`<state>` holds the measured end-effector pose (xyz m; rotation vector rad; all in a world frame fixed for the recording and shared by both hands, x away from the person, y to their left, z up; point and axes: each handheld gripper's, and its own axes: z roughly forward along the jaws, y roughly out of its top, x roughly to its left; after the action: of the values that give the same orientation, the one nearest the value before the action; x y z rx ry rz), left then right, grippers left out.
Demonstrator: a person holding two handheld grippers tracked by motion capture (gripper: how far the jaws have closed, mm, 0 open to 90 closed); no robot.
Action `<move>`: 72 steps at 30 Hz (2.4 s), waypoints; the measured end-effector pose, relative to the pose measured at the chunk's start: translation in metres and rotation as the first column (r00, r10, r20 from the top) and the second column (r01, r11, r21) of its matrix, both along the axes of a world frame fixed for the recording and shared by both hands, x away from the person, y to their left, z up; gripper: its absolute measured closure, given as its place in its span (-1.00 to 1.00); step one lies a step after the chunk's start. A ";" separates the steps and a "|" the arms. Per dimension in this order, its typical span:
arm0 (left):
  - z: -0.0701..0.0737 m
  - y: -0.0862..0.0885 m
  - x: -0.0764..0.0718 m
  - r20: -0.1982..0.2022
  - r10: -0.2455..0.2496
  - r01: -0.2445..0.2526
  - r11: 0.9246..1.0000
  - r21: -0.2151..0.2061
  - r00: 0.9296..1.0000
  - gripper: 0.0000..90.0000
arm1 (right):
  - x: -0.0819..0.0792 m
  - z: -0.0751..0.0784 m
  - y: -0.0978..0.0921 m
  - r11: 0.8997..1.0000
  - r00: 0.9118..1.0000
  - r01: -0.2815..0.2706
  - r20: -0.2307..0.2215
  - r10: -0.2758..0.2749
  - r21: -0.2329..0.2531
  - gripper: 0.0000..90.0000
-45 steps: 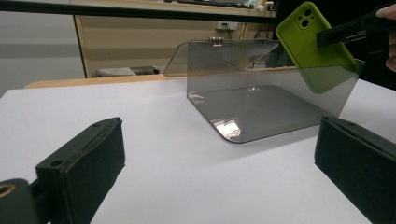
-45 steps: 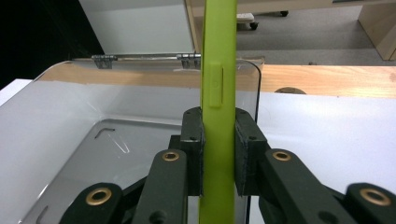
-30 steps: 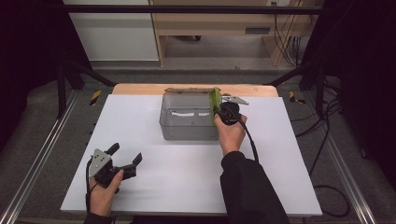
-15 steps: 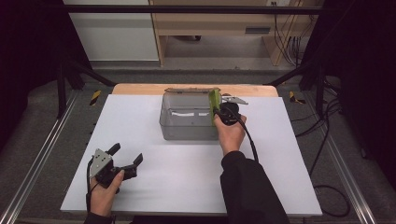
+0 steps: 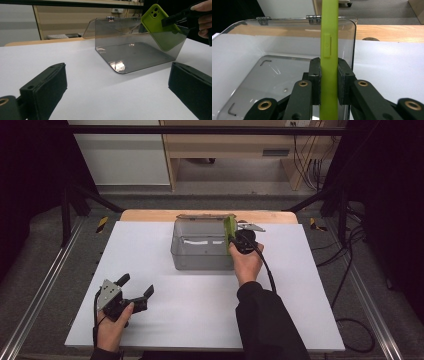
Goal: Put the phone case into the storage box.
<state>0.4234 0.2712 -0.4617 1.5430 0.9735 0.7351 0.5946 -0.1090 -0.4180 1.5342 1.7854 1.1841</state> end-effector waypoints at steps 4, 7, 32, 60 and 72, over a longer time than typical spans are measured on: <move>0.000 0.000 0.000 -0.001 0.000 0.000 1.000 0.000 1.000 -0.96 | 0.000 0.000 0.000 1.000 1.000 0.000 -0.001 0.000 -0.001 0.70; 0.000 0.000 0.000 -0.001 -0.001 0.001 1.000 0.000 1.000 -0.96 | 0.000 0.000 0.000 1.000 1.000 0.001 -0.002 -0.001 -0.002 0.70; 0.000 -0.002 0.000 -0.005 -0.013 0.013 1.000 0.005 1.000 -0.96 | -0.001 0.001 0.001 1.000 1.000 0.003 -0.012 -0.004 -0.010 0.66; 0.000 -0.004 0.000 -0.008 -0.024 0.024 1.000 0.008 1.000 -0.95 | 0.000 0.002 0.001 0.999 1.000 -0.009 -0.017 0.008 -0.052 0.74; 0.000 -0.003 0.000 -0.009 -0.024 0.024 1.000 0.008 1.000 -0.95 | -0.002 0.004 0.001 0.999 0.999 -0.027 0.020 0.027 -0.033 0.71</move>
<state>0.4234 0.2682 -0.4620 1.5635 0.9577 0.7167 0.5922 -0.1077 -0.4141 1.4794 1.8088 1.1733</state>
